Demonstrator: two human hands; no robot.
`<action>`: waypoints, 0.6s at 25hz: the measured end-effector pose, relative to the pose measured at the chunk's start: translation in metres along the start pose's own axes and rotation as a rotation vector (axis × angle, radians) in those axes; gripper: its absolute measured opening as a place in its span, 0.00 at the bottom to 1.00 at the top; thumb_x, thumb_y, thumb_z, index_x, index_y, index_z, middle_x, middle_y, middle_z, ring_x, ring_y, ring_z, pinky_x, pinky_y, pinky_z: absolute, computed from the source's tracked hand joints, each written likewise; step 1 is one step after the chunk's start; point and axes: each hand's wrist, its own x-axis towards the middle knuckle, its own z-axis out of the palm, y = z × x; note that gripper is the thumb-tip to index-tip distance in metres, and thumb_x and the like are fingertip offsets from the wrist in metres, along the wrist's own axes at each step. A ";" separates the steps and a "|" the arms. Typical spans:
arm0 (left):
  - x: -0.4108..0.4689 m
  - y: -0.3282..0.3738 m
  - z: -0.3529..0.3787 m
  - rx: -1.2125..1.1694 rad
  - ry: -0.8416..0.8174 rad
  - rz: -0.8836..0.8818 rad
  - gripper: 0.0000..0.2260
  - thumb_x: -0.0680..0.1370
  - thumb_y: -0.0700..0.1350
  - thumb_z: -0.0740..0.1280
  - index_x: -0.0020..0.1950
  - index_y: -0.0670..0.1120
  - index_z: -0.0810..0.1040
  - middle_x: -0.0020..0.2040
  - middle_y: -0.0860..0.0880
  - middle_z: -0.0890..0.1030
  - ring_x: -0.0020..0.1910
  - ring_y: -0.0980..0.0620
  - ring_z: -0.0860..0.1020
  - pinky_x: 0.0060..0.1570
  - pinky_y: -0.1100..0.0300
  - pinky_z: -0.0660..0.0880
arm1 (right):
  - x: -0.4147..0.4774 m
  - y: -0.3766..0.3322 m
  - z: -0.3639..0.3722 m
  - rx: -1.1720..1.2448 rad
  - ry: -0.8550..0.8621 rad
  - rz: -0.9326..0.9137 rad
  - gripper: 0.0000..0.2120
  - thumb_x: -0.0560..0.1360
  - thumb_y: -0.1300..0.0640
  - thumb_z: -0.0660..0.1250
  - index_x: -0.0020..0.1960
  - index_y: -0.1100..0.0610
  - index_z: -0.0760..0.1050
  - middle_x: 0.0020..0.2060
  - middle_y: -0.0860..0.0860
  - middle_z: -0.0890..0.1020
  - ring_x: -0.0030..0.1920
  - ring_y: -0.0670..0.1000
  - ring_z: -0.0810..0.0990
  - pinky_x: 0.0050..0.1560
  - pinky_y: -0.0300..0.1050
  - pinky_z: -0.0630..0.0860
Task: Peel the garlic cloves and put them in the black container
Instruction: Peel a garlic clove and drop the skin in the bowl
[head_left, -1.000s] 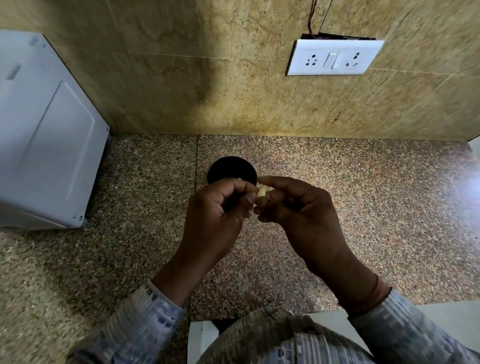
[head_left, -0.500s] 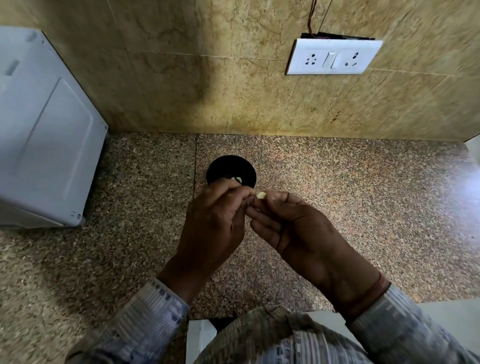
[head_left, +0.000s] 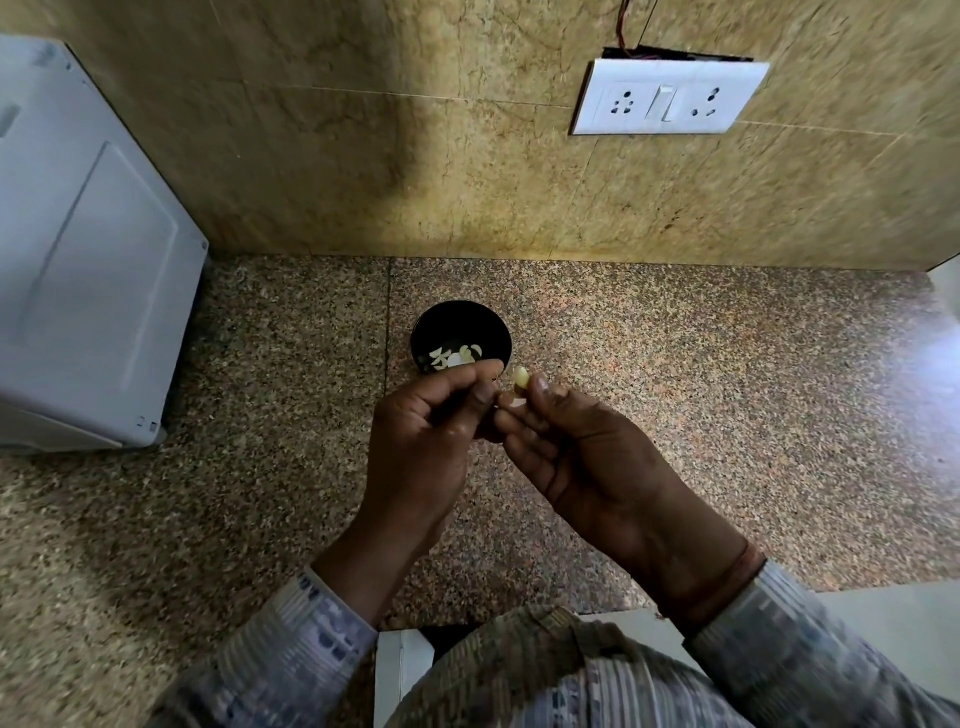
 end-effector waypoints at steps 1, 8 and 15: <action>-0.001 0.001 -0.001 0.010 -0.018 0.028 0.09 0.81 0.37 0.69 0.59 0.41 0.84 0.52 0.48 0.88 0.53 0.49 0.86 0.51 0.57 0.82 | 0.000 0.000 -0.001 -0.026 -0.002 -0.012 0.07 0.77 0.58 0.70 0.53 0.60 0.81 0.45 0.56 0.87 0.44 0.51 0.88 0.40 0.41 0.84; -0.006 0.008 0.000 0.076 -0.102 0.124 0.07 0.80 0.35 0.70 0.53 0.45 0.85 0.48 0.50 0.88 0.49 0.53 0.86 0.46 0.62 0.81 | -0.006 -0.005 -0.006 -0.137 -0.021 -0.008 0.10 0.72 0.59 0.72 0.52 0.62 0.81 0.43 0.57 0.86 0.41 0.52 0.87 0.39 0.41 0.84; -0.007 0.002 0.006 -0.089 -0.046 -0.062 0.03 0.77 0.36 0.71 0.48 0.41 0.85 0.43 0.42 0.87 0.41 0.47 0.85 0.42 0.54 0.82 | -0.007 -0.003 -0.008 -0.083 -0.010 0.032 0.03 0.76 0.63 0.69 0.48 0.61 0.81 0.39 0.55 0.85 0.36 0.48 0.85 0.37 0.39 0.83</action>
